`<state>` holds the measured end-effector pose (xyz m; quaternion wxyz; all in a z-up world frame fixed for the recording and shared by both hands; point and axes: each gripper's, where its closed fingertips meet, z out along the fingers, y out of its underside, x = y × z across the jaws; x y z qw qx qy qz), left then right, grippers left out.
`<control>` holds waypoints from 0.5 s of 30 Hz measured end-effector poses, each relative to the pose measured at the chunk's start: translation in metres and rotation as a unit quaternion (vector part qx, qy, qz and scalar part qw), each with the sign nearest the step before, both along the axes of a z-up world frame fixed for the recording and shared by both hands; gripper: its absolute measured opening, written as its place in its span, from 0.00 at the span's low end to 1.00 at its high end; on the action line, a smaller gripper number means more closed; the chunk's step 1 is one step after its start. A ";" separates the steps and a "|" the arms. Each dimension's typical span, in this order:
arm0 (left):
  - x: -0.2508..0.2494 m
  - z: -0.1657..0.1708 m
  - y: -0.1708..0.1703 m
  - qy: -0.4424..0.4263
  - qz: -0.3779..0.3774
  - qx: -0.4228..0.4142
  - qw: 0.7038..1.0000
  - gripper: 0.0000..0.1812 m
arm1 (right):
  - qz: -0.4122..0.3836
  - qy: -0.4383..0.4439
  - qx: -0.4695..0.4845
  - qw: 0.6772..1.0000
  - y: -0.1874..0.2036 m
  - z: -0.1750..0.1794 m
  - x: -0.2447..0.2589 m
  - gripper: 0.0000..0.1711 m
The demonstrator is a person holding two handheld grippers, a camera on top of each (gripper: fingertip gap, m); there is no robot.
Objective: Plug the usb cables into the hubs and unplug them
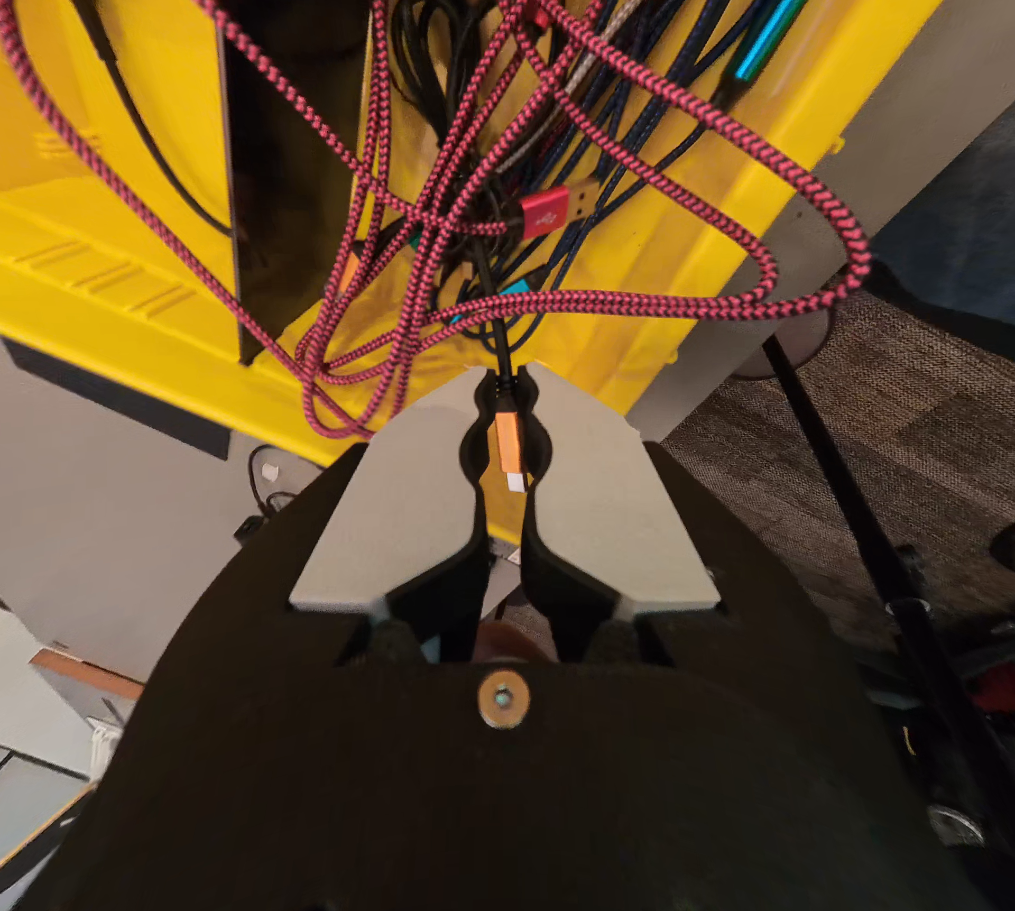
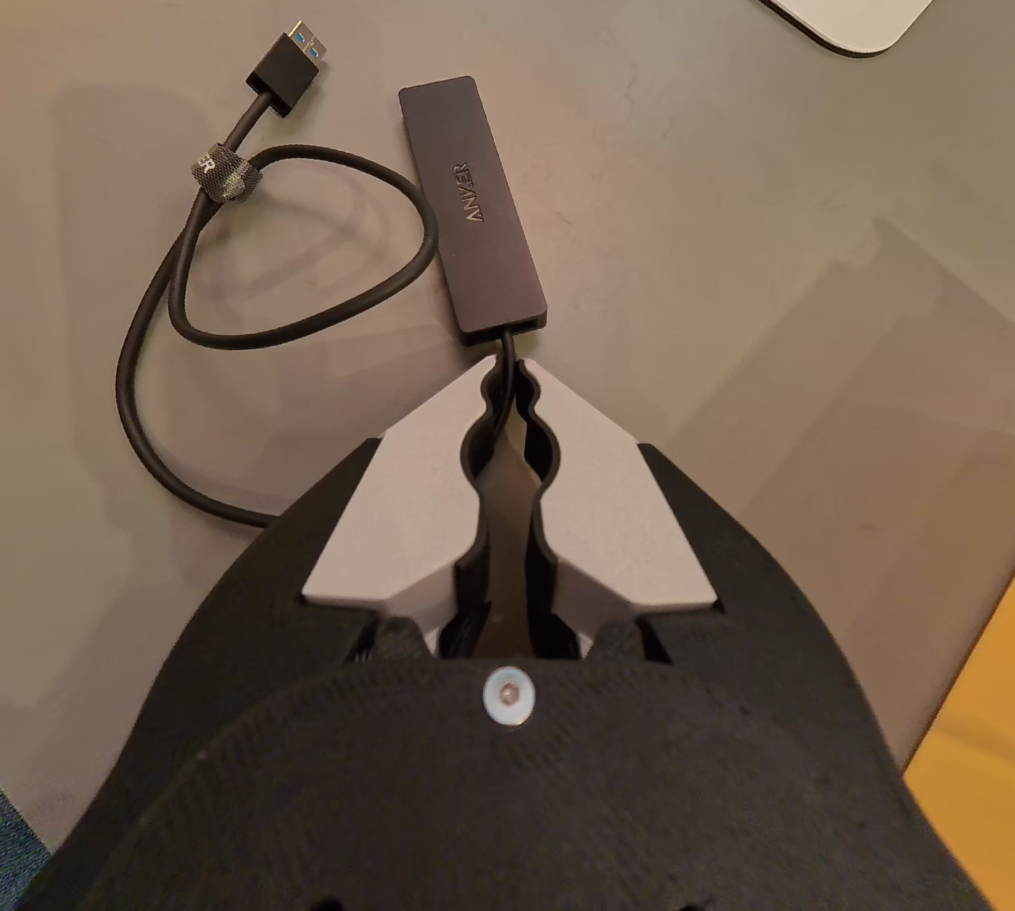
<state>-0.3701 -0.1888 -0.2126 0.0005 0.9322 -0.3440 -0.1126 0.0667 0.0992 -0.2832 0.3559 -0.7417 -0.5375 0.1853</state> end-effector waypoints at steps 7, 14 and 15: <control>-0.006 0.031 -0.008 -0.006 -0.003 -0.013 1.000 0.03 | 0.000 0.000 -0.001 1.000 0.000 0.000 0.000 0.00; 0.000 0.054 -0.028 -0.015 -0.016 -0.079 0.997 0.03 | 0.000 0.001 -0.001 1.000 0.000 0.000 0.000 0.00; -0.007 0.058 -0.025 0.006 -0.016 -0.067 0.998 0.03 | 0.000 0.000 0.000 1.000 0.000 0.000 0.000 0.00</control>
